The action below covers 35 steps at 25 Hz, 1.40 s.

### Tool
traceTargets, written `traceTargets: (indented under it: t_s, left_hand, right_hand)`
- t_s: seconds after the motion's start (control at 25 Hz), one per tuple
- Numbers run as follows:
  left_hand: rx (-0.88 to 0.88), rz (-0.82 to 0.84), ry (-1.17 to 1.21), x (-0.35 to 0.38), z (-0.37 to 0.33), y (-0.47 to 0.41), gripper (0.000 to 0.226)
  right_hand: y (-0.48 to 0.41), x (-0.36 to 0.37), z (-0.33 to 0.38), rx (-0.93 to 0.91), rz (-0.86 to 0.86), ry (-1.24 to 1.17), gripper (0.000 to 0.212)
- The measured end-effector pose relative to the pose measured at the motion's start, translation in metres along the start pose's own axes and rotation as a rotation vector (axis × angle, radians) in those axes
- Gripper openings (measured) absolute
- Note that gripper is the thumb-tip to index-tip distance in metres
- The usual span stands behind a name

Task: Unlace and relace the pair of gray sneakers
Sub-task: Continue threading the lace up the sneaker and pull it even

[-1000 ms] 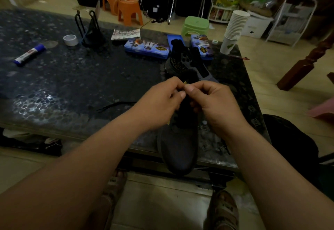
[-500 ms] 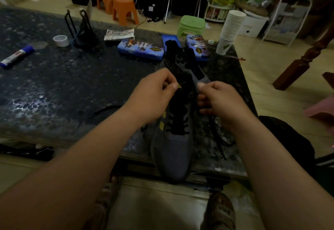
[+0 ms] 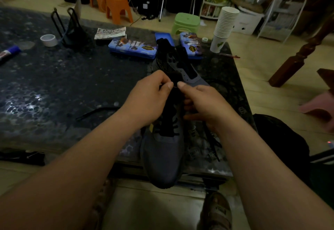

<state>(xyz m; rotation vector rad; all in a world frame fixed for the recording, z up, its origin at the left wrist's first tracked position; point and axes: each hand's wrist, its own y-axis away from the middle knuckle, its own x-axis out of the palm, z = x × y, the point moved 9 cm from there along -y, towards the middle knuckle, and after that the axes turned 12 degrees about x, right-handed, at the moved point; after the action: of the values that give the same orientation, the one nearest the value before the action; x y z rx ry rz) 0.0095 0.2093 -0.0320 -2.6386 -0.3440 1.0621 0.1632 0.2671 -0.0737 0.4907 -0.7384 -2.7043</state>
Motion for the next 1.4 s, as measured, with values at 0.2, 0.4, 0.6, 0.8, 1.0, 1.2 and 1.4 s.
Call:
traceTargets:
  t_s: [0.2,0.4,0.6,0.8,1.0,1.2,1.4]
  left_hand:
    - [0.002,0.022,-0.037,-0.002,0.000,0.002,0.012]
    - [0.075,0.083,-0.052,0.009,-0.007,-0.002,0.012]
    - [0.120,0.094,-0.122,0.012,-0.008,-0.004,0.012]
    - [0.129,0.103,-0.134,0.016,-0.009,-0.005,0.012]
    - [0.080,0.113,-0.038,0.014,-0.007,-0.008,0.012]
    - [0.101,0.144,-0.124,0.015,-0.008,-0.007,0.012]
    - [0.130,0.160,-0.131,0.023,-0.010,-0.008,0.012]
  right_hand:
    - [-0.005,0.007,-0.003,0.063,0.073,-0.065,0.017]
    - [-0.009,0.001,-0.011,0.066,0.147,-0.153,0.010]
    - [-0.011,0.000,-0.014,0.055,0.194,-0.186,0.007]
    - [-0.011,0.000,-0.014,0.046,0.214,-0.197,0.006]
    - [-0.010,0.000,-0.013,0.042,0.217,-0.202,0.006]
    - [-0.009,0.000,-0.014,0.043,0.212,-0.194,0.008]
    - [-0.009,0.000,-0.014,0.034,0.222,-0.185,0.012]
